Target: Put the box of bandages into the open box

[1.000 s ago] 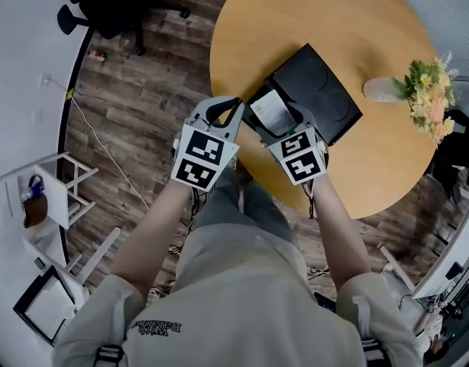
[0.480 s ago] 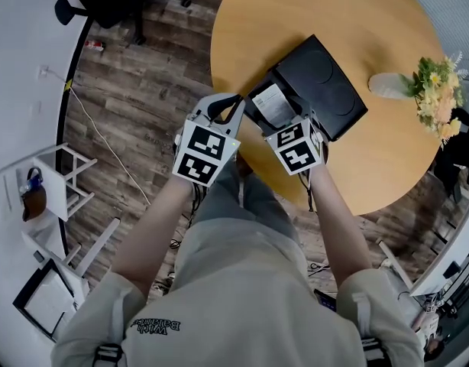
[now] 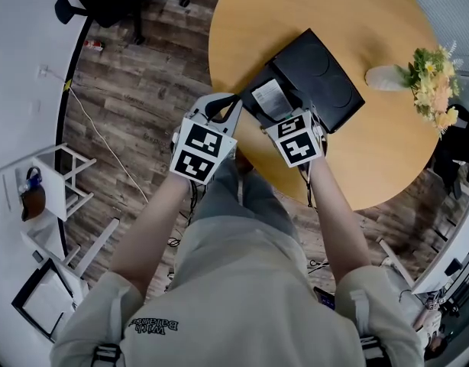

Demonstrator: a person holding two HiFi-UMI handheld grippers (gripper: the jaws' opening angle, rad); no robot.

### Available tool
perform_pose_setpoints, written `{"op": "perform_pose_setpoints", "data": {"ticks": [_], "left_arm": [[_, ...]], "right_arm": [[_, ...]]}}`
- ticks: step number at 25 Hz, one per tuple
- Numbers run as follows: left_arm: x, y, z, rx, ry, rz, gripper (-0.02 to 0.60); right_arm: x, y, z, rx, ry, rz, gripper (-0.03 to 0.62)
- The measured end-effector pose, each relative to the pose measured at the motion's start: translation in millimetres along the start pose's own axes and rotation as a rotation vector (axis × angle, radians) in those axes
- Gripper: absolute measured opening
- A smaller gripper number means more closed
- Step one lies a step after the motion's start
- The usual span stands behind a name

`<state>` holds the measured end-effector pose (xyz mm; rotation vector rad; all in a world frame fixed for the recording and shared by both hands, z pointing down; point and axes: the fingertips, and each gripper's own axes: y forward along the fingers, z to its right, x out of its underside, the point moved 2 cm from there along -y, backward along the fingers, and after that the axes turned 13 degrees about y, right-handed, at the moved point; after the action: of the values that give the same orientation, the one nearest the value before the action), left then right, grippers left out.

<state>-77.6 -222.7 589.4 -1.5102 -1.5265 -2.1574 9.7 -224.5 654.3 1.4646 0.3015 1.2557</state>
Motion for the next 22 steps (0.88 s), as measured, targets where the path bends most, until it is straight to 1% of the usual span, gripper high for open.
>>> {"op": "perform_pose_setpoints", "data": {"ticks": [3, 7, 13, 19, 22], "left_arm": [[-4.6, -3.2, 1.3, -0.006, 0.006, 0.012, 0.031], [-12.4, -12.2, -2.8, -0.023, 0.019, 0.032, 0.029], [-35.8, -31.9, -10.9, -0.064, 0.041, 0.074, 0.029], [-61.4, -60.6, -29.7, -0.138, 0.043, 0.126, 0.031], [-83.0, -76.7, -35.8, -0.164, 0.066, 0.167, 0.029]], "right_arm": [[-3.8, -6.8, -0.1, 0.012, 0.003, 0.023, 0.337], [-17.3, -22.5, -6.0, 0.003, 0.042, 0.061, 0.337], [-49.6, -64.0, -7.0, 0.047, 0.023, 0.172, 0.336], [-72.6, -103.0, -6.7, 0.084, 0.002, 0.258, 0.334], [-88.8, -128.8, -5.4, 0.11, 0.0, 0.327, 0.334]]}}
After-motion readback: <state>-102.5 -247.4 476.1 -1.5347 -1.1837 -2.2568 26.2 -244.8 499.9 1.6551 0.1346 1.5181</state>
